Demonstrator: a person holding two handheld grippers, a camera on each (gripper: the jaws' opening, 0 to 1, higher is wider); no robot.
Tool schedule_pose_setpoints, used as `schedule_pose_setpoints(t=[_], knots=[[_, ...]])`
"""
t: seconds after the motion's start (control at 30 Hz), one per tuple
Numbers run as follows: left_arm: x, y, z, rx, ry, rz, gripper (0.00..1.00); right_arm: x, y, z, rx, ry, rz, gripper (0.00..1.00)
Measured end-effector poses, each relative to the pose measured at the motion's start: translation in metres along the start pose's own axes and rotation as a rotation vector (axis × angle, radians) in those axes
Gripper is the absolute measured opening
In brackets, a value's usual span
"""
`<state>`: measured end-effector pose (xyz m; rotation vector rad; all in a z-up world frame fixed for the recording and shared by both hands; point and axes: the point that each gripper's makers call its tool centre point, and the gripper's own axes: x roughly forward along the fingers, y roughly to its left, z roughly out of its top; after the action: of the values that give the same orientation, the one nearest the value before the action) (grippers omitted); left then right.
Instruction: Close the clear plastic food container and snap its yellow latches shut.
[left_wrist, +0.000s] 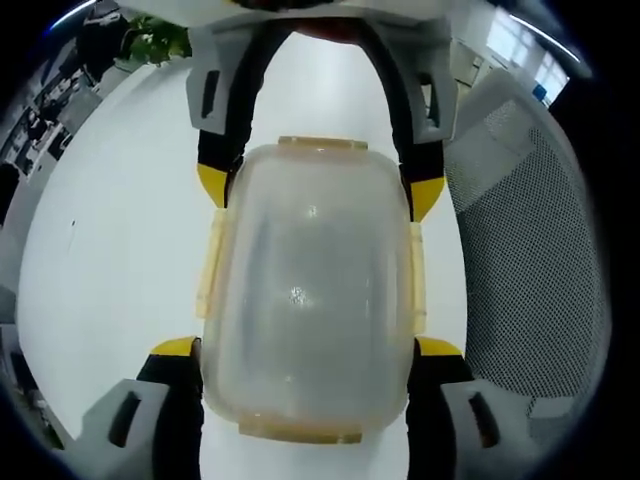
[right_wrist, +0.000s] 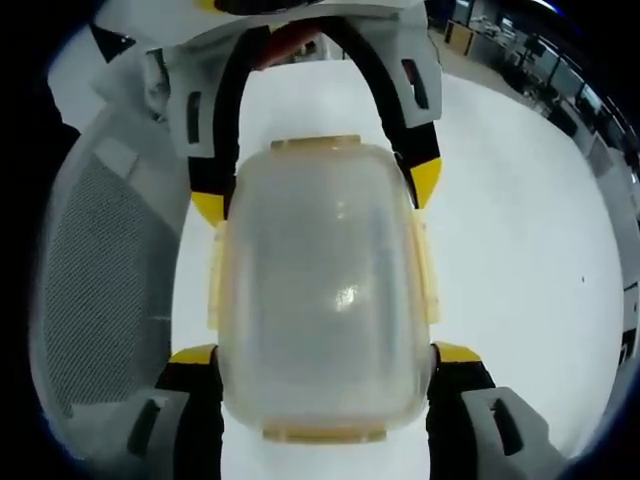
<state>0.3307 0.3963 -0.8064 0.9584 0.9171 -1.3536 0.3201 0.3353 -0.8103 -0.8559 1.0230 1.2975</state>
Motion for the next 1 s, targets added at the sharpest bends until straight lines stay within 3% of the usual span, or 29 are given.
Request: schedule_pose_setpoints(t=[1.0], knots=[[0.004, 0.038, 0.005, 0.007, 0.006, -0.013, 0.86, -0.003, -0.037, 0.001, 0.022, -0.022, 0.000, 0.86]])
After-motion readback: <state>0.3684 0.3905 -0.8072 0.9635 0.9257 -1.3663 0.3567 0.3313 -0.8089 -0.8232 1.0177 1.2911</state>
